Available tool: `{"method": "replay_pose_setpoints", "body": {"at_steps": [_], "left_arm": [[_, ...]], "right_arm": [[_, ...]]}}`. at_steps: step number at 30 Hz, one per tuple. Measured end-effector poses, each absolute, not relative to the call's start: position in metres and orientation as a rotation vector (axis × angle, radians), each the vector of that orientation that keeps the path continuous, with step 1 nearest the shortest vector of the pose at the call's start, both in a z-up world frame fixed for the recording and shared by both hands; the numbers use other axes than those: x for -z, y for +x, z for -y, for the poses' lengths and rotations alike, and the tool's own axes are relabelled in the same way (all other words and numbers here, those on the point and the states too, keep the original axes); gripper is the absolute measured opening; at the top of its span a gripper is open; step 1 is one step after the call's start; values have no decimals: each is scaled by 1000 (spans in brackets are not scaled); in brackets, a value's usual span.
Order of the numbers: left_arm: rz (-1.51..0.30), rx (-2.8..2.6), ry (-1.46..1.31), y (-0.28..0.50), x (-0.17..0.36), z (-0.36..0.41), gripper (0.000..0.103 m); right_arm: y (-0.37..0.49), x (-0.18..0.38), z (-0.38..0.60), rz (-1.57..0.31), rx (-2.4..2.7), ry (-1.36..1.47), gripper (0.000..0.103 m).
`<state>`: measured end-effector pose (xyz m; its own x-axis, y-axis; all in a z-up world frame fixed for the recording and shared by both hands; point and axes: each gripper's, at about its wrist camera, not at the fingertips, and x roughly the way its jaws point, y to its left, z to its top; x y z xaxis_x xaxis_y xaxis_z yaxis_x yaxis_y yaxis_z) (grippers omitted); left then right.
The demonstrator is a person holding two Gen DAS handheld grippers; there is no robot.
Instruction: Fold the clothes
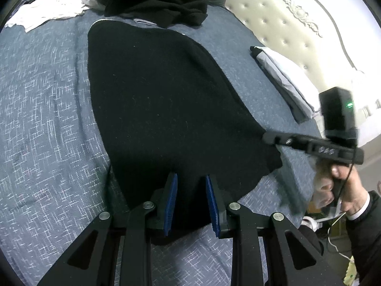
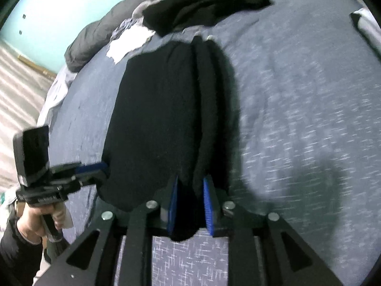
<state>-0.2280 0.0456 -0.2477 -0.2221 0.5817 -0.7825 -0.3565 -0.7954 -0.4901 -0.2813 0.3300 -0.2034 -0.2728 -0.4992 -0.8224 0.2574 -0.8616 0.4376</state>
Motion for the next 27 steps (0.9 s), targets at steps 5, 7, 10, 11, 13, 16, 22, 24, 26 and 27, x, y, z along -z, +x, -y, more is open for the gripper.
{"method": "replay_pose_setpoints", "body": {"at_steps": [5, 7, 10, 11, 13, 16, 22, 24, 26, 27], "left_arm": [[266, -2066, -1445, -226, 247, -50, 26], [269, -2068, -1446, -225, 247, -50, 26], [278, -2067, -1448, -223, 247, -49, 26], [283, -2060, -1448, -222, 248, -47, 26], [273, -2055, -1445, -219, 248, -46, 26], [260, -2053, -1439, -217, 247, -49, 26], [251, -2058, -1438, -217, 247, -53, 26], [249, -2059, -1439, -216, 247, -54, 27], [249, -2056, -1442, -216, 247, -53, 26], [250, -2053, -1443, -215, 247, -52, 26]], "right_arm": [[-281, 183, -322, 230, 2205, 1422, 20], [-282, 184, -314, 225, 2167, 1403, 20], [-287, 207, -297, 140, 2110, 1469, 18], [-288, 215, -297, 125, 2118, 1490, 11], [-289, 227, -309, 169, 2132, 1522, 3], [-287, 228, -324, 199, 2154, 1530, 2], [-277, 197, -310, 206, 2125, 1423, 5], [-272, 202, -295, 153, 2088, 1436, 5], [-271, 214, -285, 119, 2065, 1471, 5], [-271, 219, -284, 114, 2068, 1485, 5]]}}
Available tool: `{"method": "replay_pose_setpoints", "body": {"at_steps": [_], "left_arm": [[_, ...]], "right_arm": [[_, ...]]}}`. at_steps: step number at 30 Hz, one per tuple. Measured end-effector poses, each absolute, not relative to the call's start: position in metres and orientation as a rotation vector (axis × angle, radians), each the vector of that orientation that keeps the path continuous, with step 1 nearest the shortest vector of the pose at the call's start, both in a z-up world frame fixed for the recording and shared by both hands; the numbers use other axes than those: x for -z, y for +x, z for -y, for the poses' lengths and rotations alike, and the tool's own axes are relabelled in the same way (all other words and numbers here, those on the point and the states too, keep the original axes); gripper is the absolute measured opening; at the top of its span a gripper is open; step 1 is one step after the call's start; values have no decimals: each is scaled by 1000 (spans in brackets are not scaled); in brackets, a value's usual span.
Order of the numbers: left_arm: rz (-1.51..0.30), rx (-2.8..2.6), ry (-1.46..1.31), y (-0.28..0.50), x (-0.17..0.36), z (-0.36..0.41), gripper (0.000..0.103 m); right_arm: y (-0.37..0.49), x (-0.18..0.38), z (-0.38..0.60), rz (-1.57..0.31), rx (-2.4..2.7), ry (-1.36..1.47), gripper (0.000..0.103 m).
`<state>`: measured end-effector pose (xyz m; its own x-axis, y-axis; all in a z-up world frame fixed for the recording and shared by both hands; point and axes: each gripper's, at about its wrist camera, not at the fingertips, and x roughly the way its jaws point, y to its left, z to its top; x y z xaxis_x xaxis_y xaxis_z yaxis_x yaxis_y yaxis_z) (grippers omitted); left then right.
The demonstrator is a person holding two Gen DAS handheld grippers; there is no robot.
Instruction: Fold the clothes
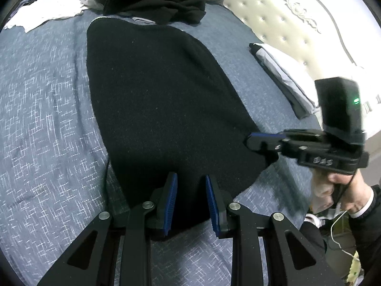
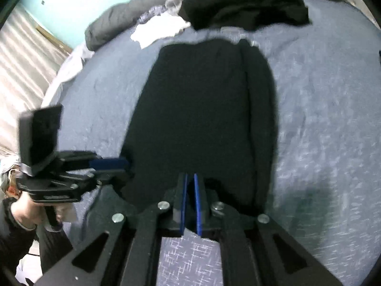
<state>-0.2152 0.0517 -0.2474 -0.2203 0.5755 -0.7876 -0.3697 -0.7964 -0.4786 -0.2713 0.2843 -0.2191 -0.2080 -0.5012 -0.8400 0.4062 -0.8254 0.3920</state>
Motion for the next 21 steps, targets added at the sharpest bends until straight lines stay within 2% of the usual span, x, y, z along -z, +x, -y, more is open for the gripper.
{"method": "replay_pose_setpoints", "body": {"at_steps": [4, 12, 21], "left_arm": [[273, -2041, -1439, -215, 249, -50, 26], [280, -2036, -1432, -216, 249, -49, 27], [311, -2013, -1425, -217, 253, -43, 26]], "right_arm": [[-276, 232, -309, 187, 2119, 1531, 2], [-319, 198, -297, 314, 2149, 1363, 4], [-390, 218, -248, 235, 2144, 1401, 4]]}}
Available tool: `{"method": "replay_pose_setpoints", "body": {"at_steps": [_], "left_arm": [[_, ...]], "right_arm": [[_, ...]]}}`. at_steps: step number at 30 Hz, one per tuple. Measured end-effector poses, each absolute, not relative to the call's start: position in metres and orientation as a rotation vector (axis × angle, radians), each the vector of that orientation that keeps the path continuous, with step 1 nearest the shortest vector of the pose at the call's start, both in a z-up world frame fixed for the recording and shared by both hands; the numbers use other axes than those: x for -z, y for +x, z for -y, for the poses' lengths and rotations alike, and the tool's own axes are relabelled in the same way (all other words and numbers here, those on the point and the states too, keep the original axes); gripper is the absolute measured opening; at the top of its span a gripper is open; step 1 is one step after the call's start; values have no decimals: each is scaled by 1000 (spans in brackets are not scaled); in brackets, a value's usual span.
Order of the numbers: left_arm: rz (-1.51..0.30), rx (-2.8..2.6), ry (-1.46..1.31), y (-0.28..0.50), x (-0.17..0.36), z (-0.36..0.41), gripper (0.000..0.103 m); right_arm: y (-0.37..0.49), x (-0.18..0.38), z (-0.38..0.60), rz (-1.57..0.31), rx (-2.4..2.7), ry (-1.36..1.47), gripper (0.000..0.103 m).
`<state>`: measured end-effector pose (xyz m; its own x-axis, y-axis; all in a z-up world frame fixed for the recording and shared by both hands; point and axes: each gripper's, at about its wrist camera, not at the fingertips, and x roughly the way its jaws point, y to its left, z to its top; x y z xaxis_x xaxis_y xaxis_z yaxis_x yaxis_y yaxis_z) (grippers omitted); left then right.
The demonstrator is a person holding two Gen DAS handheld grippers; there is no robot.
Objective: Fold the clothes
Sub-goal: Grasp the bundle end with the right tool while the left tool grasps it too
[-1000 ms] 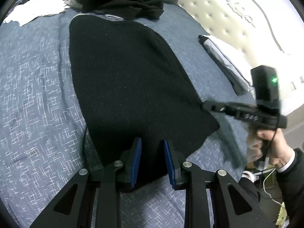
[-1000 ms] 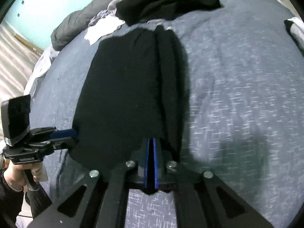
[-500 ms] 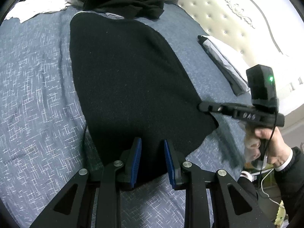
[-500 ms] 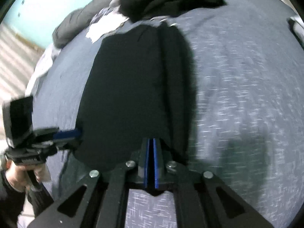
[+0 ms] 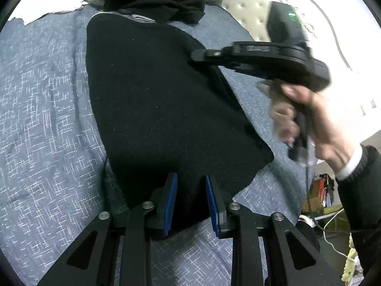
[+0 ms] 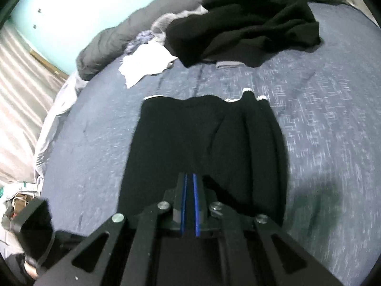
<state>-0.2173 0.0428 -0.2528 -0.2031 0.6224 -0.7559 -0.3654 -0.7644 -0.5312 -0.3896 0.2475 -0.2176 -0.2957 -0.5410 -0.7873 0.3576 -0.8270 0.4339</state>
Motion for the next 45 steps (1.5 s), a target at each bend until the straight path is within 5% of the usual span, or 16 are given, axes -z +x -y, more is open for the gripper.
{"method": "replay_pose_setpoints", "body": {"at_steps": [10, 18, 27, 36, 40, 45], "left_arm": [[328, -2005, -1410, -216, 256, -38, 27], [326, -2010, -1416, -214, 256, -38, 26], [328, -2022, -1423, -214, 257, -33, 27], [290, -2047, -1464, -213, 249, -36, 27], [307, -2065, -1453, -214, 243, -27, 39], [419, -2085, -1475, -225, 250, -4, 40]], "right_arm": [[-407, 222, -279, 311, 2247, 1373, 3], [-415, 233, -268, 164, 2262, 1478, 0], [-392, 202, -300, 279, 2250, 1420, 2], [-361, 227, -303, 165, 2234, 1567, 2], [-340, 216, -321, 310, 2183, 1476, 2], [-317, 217, -309, 330, 2029, 1460, 2]]}}
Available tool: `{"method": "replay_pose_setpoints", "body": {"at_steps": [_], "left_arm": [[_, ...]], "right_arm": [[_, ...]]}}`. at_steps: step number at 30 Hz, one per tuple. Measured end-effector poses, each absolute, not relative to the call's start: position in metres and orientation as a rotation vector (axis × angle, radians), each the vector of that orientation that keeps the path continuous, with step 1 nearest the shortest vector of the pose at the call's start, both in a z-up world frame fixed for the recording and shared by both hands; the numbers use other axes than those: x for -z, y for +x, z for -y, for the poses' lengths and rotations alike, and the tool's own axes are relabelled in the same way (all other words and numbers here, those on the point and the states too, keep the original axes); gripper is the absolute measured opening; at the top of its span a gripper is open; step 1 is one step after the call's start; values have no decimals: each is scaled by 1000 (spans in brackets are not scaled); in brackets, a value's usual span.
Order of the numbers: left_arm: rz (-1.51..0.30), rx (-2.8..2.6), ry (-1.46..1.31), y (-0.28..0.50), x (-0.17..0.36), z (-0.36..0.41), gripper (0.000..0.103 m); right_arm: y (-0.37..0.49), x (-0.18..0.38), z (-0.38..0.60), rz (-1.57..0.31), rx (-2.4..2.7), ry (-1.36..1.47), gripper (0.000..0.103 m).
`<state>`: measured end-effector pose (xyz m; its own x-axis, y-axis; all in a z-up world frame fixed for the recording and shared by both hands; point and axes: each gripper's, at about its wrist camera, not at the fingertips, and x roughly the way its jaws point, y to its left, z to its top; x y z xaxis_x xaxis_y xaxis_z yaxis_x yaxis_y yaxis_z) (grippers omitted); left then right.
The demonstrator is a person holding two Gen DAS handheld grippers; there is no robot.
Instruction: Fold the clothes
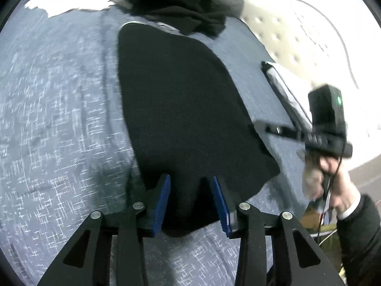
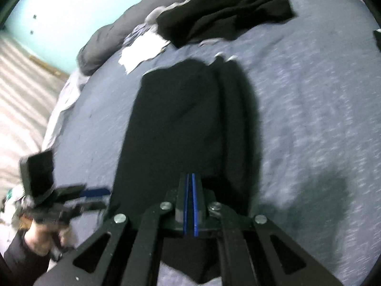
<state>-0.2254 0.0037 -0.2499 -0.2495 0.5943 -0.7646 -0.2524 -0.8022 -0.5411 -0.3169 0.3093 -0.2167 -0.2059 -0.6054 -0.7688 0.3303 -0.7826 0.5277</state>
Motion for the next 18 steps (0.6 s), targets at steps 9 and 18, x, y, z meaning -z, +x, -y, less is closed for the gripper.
{"method": "replay_pose_setpoints", "body": {"at_steps": [9, 18], "left_arm": [[466, -2083, -1495, -233, 265, 3, 41], [545, -2009, -1522, -248, 287, 5, 68]], "right_arm": [[-316, 228, -321, 289, 2078, 1508, 1], [-319, 246, -342, 395, 2011, 1603, 60]]}}
